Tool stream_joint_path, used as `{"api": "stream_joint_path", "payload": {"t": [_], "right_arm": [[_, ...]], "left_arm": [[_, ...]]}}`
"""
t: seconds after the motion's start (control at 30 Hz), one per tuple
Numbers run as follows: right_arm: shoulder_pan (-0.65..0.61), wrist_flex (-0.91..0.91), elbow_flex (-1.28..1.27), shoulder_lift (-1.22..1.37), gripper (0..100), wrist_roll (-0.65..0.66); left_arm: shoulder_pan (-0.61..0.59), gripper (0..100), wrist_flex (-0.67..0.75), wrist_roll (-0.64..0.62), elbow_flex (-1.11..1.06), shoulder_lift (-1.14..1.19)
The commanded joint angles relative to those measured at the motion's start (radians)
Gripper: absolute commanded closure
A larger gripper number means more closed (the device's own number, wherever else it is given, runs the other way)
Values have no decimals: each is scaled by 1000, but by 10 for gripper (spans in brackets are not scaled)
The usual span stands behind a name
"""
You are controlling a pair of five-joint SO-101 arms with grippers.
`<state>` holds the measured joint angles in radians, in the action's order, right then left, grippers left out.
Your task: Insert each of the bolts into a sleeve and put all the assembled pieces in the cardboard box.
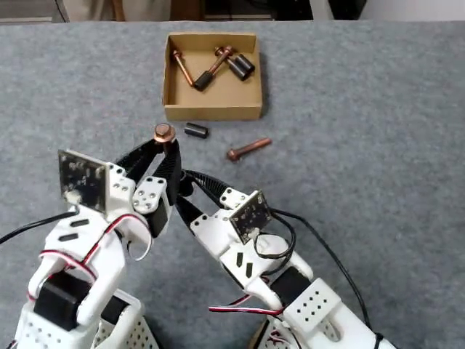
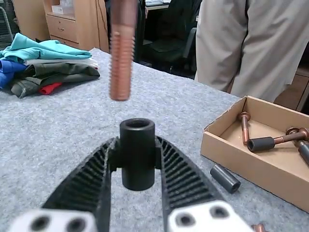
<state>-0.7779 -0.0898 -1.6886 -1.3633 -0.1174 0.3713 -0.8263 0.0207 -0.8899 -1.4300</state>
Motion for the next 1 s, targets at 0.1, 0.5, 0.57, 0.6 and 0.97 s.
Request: {"api": "stream_joint_path", "payload": {"t": [0.1, 0.5, 0.57, 0.6, 0.97], "right_arm": [[10, -152, -12, -18, 997, 9], [39, -161, -8, -19, 997, 5], [39, -161, -10, -19, 997, 3], [38, -161, -12, -19, 997, 3], [36, -157, -12, -19, 997, 2]], "left_arm": [[9, 981, 6, -8, 63, 16], [5, 981, 57, -6, 66, 27], [5, 981, 57, -2, 49, 27], [5, 981, 57, -2, 43, 27], [3, 981, 164, -2, -34, 27]]}}
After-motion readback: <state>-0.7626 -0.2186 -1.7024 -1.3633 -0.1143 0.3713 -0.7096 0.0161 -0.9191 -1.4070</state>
